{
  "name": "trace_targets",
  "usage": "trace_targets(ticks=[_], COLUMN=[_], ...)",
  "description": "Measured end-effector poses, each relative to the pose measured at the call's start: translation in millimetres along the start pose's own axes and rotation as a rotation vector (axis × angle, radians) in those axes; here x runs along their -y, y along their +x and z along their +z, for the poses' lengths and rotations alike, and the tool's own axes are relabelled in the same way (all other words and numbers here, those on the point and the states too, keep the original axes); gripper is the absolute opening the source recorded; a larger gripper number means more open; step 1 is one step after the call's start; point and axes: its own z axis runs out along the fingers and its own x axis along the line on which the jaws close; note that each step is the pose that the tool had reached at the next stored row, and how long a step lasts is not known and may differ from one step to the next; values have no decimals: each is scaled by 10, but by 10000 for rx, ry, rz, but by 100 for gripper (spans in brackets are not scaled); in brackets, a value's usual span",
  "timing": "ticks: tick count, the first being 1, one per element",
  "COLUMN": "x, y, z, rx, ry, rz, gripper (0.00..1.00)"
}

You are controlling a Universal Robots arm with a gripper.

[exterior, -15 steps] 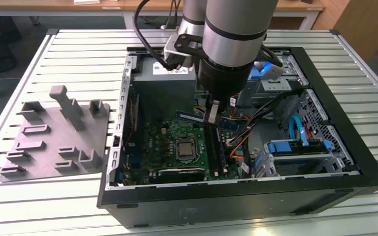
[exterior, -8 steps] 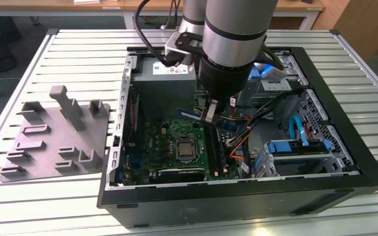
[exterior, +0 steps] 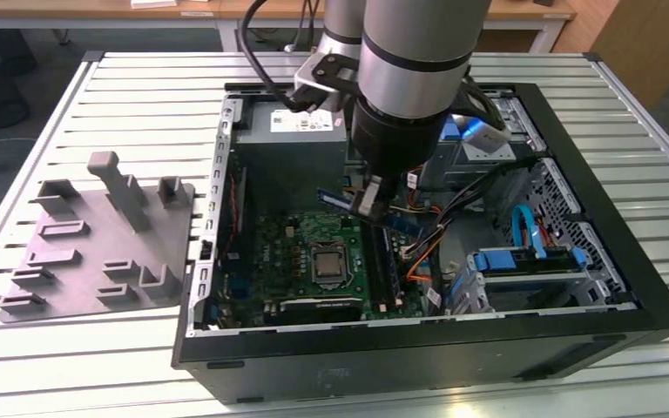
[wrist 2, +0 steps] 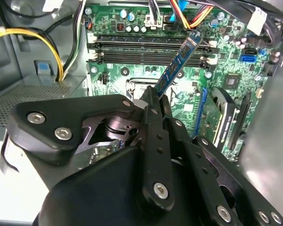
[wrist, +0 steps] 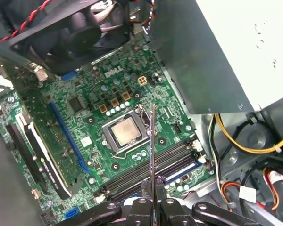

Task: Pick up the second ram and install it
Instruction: 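Insert the second ram into the second slot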

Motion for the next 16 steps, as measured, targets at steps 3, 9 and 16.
trace_targets(ticks=[3,9,16], x=[0,0,0], y=[0,0,0], z=[0,0,1], rx=[10,27,47], ry=[15,44,78], rz=[313,932,1650], gripper=[14,14,14])
